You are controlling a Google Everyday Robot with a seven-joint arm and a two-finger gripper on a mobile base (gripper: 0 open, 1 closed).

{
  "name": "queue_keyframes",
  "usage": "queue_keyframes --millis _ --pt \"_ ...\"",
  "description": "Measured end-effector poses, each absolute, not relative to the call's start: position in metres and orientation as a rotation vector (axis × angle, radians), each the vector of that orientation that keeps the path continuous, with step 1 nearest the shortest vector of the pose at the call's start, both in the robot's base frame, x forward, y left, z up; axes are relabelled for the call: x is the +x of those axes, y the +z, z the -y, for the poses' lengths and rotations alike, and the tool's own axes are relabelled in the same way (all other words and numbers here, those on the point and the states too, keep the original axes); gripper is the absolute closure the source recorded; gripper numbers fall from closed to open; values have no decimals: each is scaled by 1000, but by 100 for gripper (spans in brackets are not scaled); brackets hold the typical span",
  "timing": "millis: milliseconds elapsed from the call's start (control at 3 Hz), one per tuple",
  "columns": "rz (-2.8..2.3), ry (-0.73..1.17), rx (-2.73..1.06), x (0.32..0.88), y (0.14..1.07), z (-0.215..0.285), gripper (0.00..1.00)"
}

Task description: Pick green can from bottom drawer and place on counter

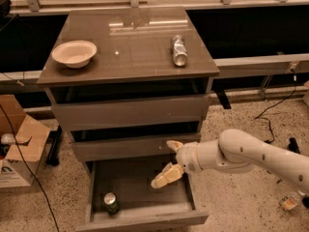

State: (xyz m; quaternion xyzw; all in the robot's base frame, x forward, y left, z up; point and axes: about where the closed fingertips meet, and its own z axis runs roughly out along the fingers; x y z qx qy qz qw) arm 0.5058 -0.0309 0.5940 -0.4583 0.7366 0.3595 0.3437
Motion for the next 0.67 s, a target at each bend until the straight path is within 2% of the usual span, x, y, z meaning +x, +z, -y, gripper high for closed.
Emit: queue_keyframes --millis 667 --pt "-2004 979 -1276 514 495 -3 0"
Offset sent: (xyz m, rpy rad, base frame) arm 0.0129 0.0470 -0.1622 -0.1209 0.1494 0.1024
